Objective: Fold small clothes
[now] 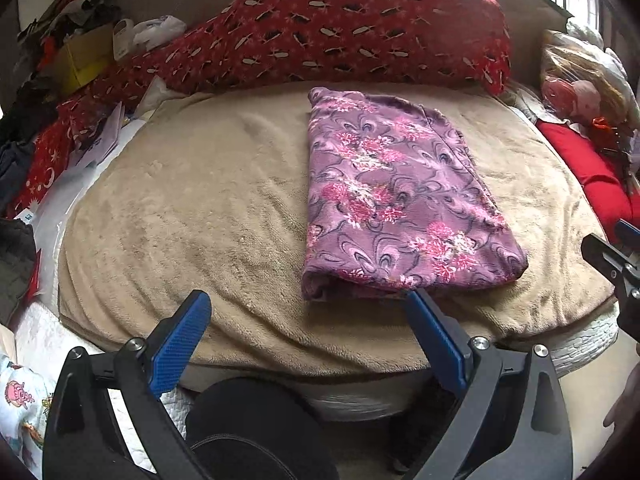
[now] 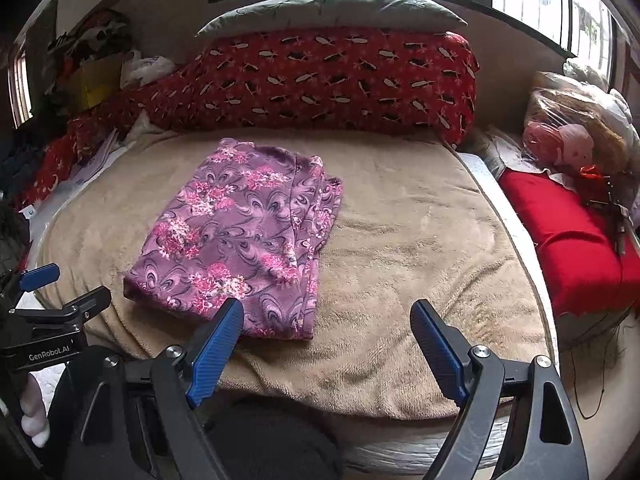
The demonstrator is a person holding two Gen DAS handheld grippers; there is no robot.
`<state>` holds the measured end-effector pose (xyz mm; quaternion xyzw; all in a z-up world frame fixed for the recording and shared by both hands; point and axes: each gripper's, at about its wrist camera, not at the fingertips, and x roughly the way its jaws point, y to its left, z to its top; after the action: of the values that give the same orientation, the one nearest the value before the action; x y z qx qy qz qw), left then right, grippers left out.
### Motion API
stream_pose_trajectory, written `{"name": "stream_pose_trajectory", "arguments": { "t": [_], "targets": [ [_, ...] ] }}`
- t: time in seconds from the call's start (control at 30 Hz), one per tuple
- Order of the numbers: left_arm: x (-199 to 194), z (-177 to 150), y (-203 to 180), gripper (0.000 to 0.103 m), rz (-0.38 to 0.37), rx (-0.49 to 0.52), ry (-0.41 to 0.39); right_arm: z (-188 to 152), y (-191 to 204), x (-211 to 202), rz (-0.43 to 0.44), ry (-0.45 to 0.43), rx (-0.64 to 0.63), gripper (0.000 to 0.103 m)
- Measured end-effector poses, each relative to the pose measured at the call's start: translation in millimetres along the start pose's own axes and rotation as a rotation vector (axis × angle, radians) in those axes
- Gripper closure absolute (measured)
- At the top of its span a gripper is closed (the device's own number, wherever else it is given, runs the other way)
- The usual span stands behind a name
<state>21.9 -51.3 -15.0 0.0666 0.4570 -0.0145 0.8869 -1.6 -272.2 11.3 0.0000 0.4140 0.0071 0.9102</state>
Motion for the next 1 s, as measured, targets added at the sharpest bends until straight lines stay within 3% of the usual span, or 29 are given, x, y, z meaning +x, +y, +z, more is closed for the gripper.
{"name": "stream_pose_trajectory", "arguments": {
  "t": [0.27, 0.37, 1.0],
  "targets": [
    [-5, -1, -1, 0.004, -0.003, -0.017, -0.014, -2, 2, -4, -0.011, -0.020, -0.004, 0.016],
    [-9, -2, 0, 0.004, -0.036, -0.037, -0.017, -2, 1, -5, -0.004, -0.019, -0.001, 0.016],
    [-21, -7, -10, 0.004, 0.018, -0.012, -0.074, -2, -3, -11, -0.030, -0.040, 0.009, 0.016]
  ]
}}
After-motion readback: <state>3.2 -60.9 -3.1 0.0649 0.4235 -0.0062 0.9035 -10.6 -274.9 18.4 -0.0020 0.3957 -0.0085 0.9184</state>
